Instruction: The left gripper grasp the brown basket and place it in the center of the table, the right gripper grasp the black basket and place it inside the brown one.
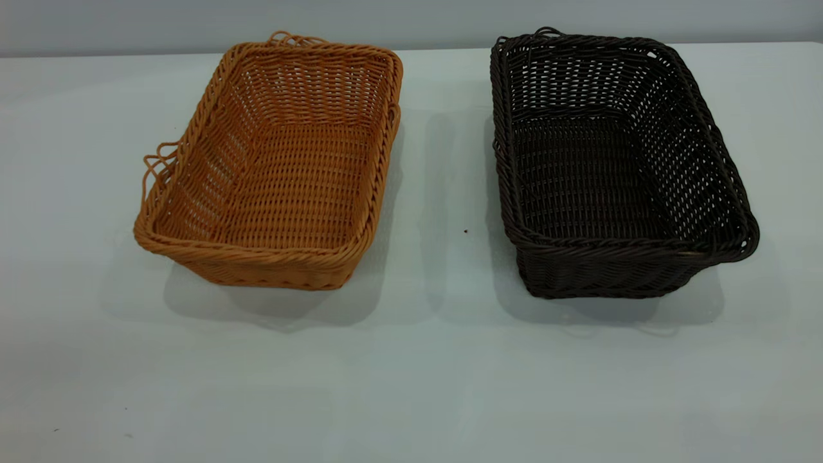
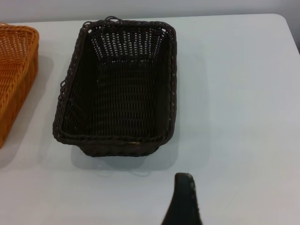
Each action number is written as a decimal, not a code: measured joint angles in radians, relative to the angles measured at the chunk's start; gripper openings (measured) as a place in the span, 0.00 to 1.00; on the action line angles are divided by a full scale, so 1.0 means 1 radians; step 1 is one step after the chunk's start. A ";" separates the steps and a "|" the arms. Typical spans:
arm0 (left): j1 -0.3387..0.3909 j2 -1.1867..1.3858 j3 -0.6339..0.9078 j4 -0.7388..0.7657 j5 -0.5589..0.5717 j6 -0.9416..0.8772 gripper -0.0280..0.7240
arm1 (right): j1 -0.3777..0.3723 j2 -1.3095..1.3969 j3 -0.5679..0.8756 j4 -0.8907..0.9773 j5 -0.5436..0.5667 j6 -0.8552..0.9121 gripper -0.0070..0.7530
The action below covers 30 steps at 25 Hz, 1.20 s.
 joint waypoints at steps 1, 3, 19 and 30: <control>0.000 0.000 0.000 0.000 0.000 0.000 0.63 | 0.000 0.000 0.000 0.000 0.000 0.000 0.71; 0.000 0.000 0.000 0.000 0.000 0.000 0.63 | 0.000 0.000 0.000 0.000 0.000 0.000 0.71; 0.000 0.000 0.000 0.000 0.000 0.000 0.63 | 0.000 0.000 0.000 0.000 -0.001 0.000 0.71; 0.000 0.295 -0.019 0.000 -0.138 0.018 0.68 | 0.000 0.274 -0.007 0.075 -0.047 -0.065 0.80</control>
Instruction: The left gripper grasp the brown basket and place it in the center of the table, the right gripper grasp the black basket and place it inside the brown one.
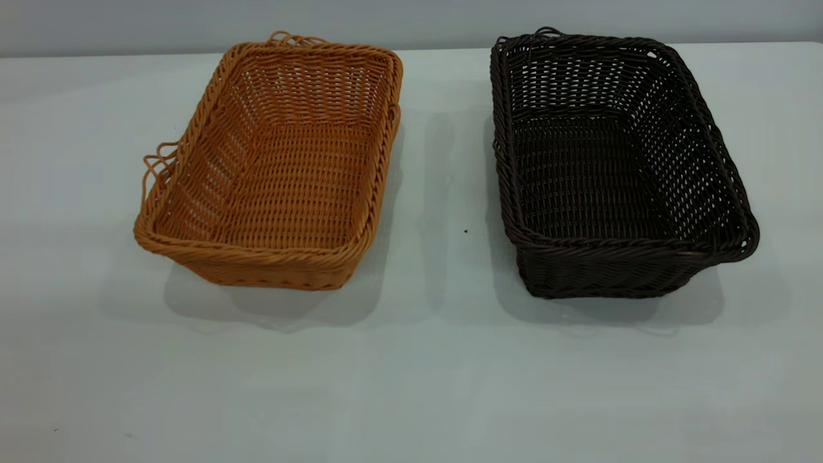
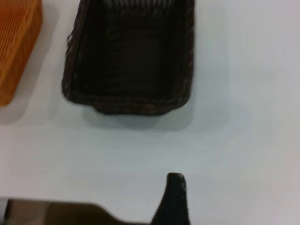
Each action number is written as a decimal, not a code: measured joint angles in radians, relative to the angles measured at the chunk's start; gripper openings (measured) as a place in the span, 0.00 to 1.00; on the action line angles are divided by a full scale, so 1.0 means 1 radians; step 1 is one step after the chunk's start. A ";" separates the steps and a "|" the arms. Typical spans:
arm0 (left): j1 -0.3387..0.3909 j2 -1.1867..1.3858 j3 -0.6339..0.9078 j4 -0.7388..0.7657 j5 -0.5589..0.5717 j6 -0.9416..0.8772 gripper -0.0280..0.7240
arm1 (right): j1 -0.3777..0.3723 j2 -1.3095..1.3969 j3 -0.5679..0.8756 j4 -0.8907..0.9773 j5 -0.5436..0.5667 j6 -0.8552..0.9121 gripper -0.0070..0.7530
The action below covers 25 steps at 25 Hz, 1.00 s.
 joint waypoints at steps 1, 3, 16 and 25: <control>0.000 0.049 -0.004 0.000 -0.037 0.016 0.69 | 0.000 0.053 -0.004 0.026 -0.022 -0.021 0.81; 0.000 0.169 -0.018 0.000 -0.134 0.042 0.73 | 0.000 0.155 -0.004 0.111 -0.068 -0.074 0.83; 0.000 0.791 -0.227 0.000 -0.531 0.121 0.78 | 0.237 0.995 -0.026 0.743 -0.378 -0.552 0.81; 0.000 1.004 -0.328 -0.001 -0.577 0.121 0.78 | 0.359 1.472 -0.127 1.090 -0.508 -0.246 0.79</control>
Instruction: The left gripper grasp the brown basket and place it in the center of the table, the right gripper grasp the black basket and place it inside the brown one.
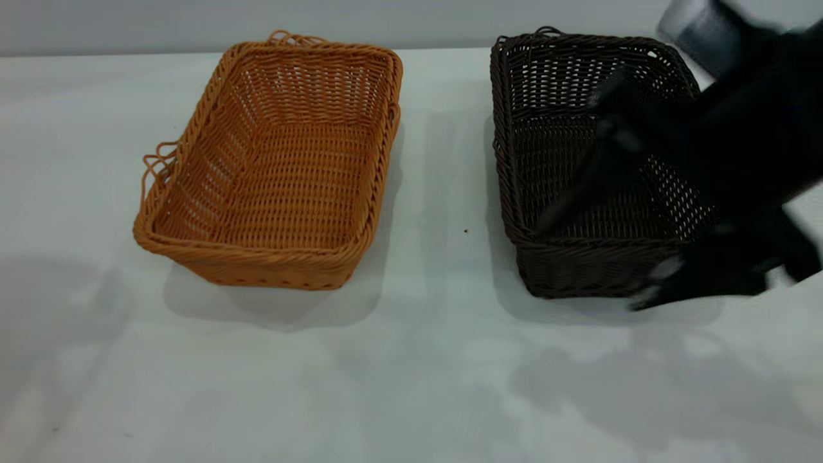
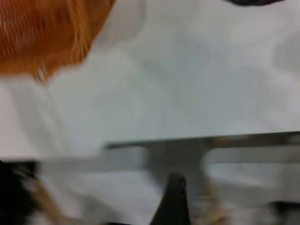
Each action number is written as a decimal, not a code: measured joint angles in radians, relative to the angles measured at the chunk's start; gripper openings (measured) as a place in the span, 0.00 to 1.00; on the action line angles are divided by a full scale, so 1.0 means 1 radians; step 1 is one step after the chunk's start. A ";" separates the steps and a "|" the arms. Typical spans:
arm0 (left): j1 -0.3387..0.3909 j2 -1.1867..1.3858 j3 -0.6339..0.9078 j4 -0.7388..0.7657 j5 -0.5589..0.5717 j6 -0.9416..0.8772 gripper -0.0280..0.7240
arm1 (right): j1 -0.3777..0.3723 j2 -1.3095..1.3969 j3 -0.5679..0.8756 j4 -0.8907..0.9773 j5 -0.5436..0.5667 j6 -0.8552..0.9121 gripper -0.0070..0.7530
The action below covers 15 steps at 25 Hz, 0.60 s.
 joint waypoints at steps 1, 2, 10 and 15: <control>0.000 0.013 -0.002 0.000 -0.003 0.000 0.78 | 0.000 0.042 -0.007 0.072 0.000 -0.007 0.79; 0.000 0.027 -0.005 0.000 -0.005 0.000 0.78 | 0.000 0.082 -0.014 0.162 0.001 -0.022 0.79; 0.000 0.085 -0.008 0.000 -0.009 0.000 0.78 | 0.000 0.245 -0.080 0.488 -0.062 -0.011 0.79; 0.000 0.111 -0.008 -0.001 -0.030 -0.003 0.78 | 0.000 0.271 -0.093 0.492 -0.225 0.156 0.79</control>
